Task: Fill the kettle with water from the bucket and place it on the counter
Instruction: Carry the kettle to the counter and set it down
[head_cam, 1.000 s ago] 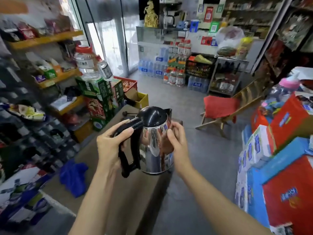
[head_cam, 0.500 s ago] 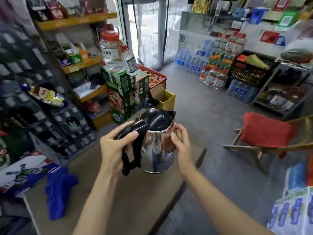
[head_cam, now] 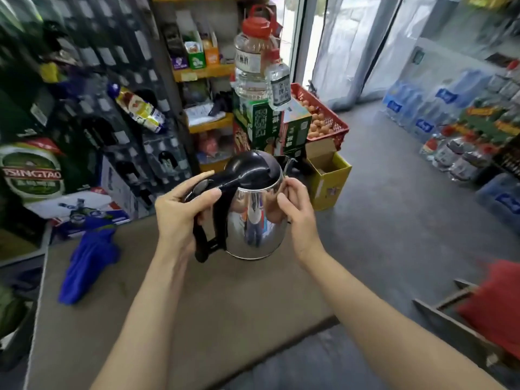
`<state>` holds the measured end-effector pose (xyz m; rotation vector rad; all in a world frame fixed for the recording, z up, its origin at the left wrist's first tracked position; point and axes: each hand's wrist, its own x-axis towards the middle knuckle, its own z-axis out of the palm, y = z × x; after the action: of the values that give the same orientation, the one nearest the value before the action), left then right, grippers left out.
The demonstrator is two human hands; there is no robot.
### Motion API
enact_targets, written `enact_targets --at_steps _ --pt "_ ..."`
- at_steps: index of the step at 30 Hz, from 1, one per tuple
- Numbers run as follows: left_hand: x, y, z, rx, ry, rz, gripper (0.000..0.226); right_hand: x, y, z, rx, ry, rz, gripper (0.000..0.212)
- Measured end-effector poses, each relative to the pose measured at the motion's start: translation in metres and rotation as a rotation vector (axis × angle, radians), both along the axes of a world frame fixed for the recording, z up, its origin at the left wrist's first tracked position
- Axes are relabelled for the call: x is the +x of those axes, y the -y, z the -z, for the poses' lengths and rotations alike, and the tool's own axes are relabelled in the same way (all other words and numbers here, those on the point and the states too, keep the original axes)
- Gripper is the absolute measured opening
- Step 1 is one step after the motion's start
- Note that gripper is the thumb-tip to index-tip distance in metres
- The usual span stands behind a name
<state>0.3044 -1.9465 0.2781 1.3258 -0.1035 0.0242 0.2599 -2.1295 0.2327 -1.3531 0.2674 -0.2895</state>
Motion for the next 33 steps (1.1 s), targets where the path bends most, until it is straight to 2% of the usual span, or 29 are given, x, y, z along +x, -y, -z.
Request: enact_targets --at_steps 6,12,17,23,27,33 --pt "0.005 0.019 0.018 0.056 -0.022 -0.159 0.038 0.03 0.029 0.014 0.008 -0.025 -0.17 0.041" --pt "0.02 0.033 0.044 0.013 -0.021 -0.243 0.046 0.066 0.04 0.038 -0.028 -0.08 -0.26 0.038" --pt "0.039 0.041 0.072 0.021 -0.033 -0.318 0.043 0.096 0.047 0.061 -0.018 -0.082 -0.319 0.04" --pt "0.058 0.045 0.104 0.043 -0.001 -0.396 0.04 0.126 0.054 0.086 -0.035 -0.103 -0.399 0.054" --pt "0.066 0.051 0.12 0.066 0.011 -0.42 0.038 0.139 0.064 0.099 -0.036 -0.106 -0.433 0.045" --pt "0.073 0.043 0.128 0.066 0.014 -0.441 0.041 0.149 0.063 0.11 -0.048 -0.097 -0.466 0.045"
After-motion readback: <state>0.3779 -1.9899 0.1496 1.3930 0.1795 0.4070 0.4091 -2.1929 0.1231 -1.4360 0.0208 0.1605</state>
